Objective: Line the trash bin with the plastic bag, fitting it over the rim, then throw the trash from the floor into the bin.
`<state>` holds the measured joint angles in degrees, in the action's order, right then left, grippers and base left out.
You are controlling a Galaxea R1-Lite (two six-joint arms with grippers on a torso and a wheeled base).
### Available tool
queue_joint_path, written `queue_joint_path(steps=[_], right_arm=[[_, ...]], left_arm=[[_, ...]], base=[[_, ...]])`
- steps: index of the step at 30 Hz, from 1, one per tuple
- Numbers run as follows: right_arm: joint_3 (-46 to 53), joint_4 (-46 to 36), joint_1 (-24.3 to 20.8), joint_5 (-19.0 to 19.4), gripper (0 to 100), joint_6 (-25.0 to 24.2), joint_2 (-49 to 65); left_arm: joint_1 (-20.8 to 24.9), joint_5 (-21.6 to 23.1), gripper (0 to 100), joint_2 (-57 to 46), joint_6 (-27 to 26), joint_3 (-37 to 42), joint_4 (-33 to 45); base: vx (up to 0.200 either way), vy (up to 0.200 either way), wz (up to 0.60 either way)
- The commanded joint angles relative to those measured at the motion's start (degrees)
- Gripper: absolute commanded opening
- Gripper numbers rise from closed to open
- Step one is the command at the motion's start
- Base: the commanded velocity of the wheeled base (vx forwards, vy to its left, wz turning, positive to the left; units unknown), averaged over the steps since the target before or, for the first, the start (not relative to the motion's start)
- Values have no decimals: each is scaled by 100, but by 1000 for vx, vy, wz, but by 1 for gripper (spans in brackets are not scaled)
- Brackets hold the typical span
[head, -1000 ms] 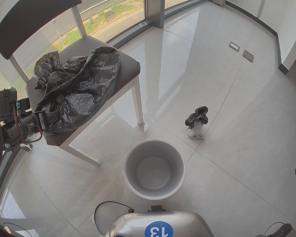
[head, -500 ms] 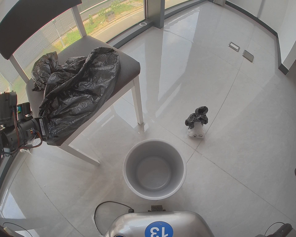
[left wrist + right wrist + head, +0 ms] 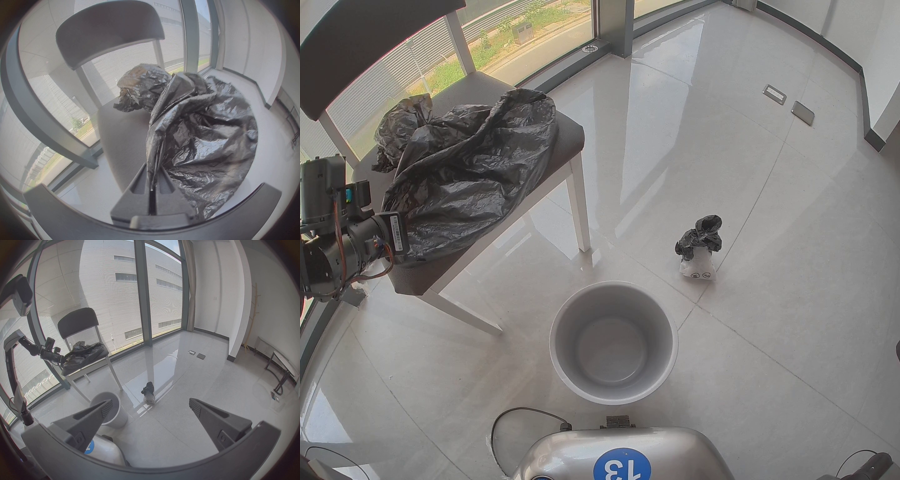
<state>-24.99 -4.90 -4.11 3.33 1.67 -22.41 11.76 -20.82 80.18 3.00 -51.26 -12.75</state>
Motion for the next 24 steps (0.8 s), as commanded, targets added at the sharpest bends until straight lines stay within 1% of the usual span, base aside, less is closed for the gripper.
queue_joint_path(steps=[1,5,7,8,9,11,12,13,15,16,17,20,22,23,24], right_arm=[[-76,7,-2,1,100,18,-18],[-102,-11,-2,1,100,26,-9],[-138,-28,-2,1,100,44,-18],[-173,-72,-2,-69,100,70,-27],[-182,-99,7,-87,100,97,-27],[-322,-512,147,-122,100,281,17],[-340,-538,156,-113,100,299,17],[-516,-890,226,-78,100,422,-9],[-577,-1030,217,-25,100,448,-36],[-586,-1057,217,-16,100,466,-53],[-603,-1074,209,1,100,466,-88],[-656,-1039,182,54,100,457,-326],[-1034,-1057,174,159,100,395,-748],[-1034,-1057,174,159,100,395,-748],[-1298,-1057,165,335,100,272,-1161]], left_arm=[[291,149,0,-231,104,-235,-26],[485,280,0,-398,333,-253,-34],[555,491,0,-565,430,-270,10],[555,623,0,-653,456,-262,45],[555,650,0,-688,456,-253,71],[564,720,0,-899,456,-200,317],[564,720,0,-907,456,-200,335],[634,746,0,-1101,509,-200,510],[863,746,0,-1224,641,-218,537],[1118,746,0,-1294,808,-235,510],[1249,720,0,-1329,869,-235,510],[1469,667,0,-1435,843,-244,554],[1777,553,0,-1496,781,-429,730],[1777,553,0,-1496,781,-429,730],[2058,395,0,-1531,755,-745,1055]], base=[[0,0,0],[0,0,0],[0,0,0],[0,0,0],[0,0,0],[0,0,0],[0,0,0],[0,0,0],[0,0,0],[0,0,0],[0,0,0],[0,0,0],[0,0,0],[0,0,0],[0,0,0]])
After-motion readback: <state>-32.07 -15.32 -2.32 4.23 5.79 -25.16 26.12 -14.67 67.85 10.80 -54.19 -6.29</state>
